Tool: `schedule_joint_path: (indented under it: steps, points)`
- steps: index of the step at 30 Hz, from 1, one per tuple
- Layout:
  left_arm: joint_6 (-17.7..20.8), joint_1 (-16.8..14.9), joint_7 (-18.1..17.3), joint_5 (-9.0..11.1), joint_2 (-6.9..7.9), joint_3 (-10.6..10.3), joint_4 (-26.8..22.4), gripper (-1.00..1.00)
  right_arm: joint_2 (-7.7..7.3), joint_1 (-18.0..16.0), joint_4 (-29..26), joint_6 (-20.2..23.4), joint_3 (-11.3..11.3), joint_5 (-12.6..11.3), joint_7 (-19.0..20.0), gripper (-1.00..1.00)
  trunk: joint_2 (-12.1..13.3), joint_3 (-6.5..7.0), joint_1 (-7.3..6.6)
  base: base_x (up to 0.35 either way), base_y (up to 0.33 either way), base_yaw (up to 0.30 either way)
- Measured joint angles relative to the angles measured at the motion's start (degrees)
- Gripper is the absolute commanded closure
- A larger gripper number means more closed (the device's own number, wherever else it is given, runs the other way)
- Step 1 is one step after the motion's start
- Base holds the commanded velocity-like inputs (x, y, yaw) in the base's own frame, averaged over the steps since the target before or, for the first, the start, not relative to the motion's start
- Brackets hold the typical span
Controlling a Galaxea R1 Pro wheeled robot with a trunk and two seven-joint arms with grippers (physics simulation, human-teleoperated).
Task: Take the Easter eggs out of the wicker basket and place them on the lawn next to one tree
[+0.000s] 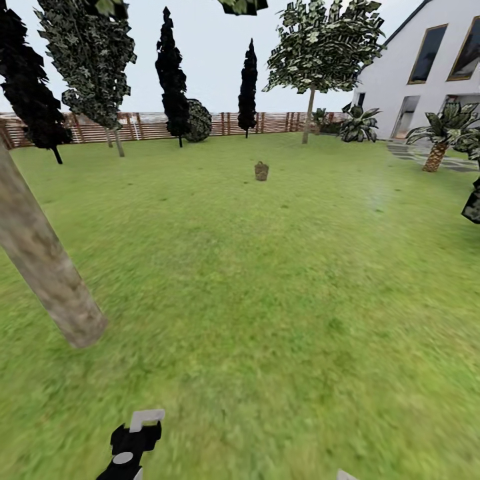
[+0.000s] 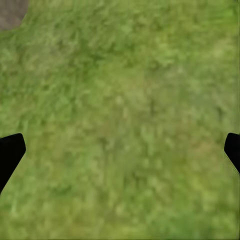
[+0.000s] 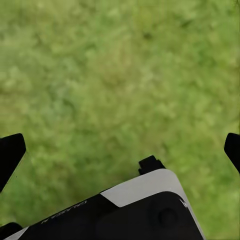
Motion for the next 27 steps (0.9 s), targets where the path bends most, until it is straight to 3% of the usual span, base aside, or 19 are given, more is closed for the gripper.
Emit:
schedule_joint_path:
  steps: [27]
  points:
    - [0.00,0.00,0.00,0.01,0.00,0.00,0.00,-1.00,0.00,0.00,0.00,0.00,0.01,0.00,0.00,-1.00,0.00,0.00,0.00,0.330,0.000,0.000]
